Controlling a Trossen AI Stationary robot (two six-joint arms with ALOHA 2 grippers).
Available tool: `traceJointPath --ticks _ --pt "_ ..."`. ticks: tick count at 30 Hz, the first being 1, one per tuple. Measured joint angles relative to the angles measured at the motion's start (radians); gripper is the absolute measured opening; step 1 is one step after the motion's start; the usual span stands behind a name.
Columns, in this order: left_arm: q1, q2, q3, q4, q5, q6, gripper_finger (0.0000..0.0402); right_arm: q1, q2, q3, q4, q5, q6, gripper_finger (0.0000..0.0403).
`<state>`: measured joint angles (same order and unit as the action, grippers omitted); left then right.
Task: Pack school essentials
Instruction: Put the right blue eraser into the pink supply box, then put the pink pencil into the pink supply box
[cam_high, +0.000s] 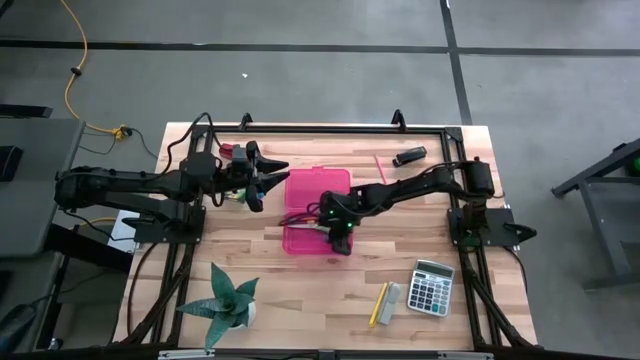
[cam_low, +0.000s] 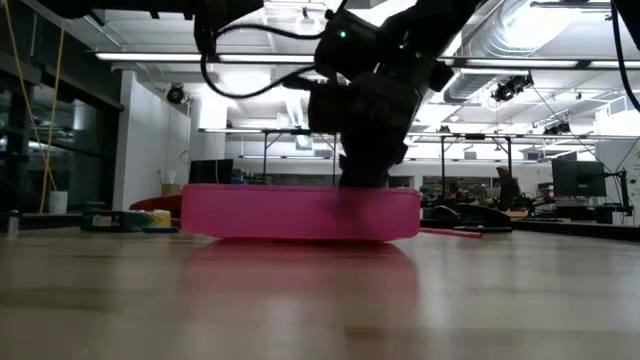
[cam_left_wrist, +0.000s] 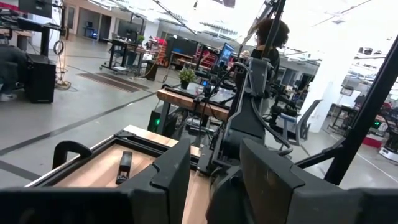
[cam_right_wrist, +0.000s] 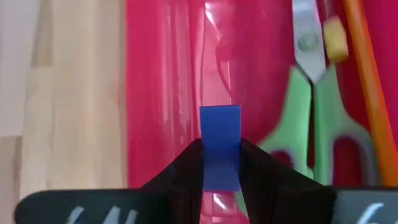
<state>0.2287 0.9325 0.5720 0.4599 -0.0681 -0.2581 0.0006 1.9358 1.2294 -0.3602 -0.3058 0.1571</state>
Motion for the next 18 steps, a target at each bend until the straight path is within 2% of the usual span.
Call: traceJointPath --ticks 5,13,18 --pt "0.0 0.0 0.0 0.0 0.0 0.0 0.0129 0.002 0.0 0.0 -0.016 0.001 0.025 0.0087" --pt "0.0 0.0 0.0 0.0 0.0 0.007 0.0129 0.002 -0.004 0.0 -0.022 -0.018 0.017 0.0154" --pt "0.0 0.0 0.0 0.0 -0.005 0.009 0.0129 -0.011 -0.078 0.0 -0.096 -0.033 -0.072 0.0164"
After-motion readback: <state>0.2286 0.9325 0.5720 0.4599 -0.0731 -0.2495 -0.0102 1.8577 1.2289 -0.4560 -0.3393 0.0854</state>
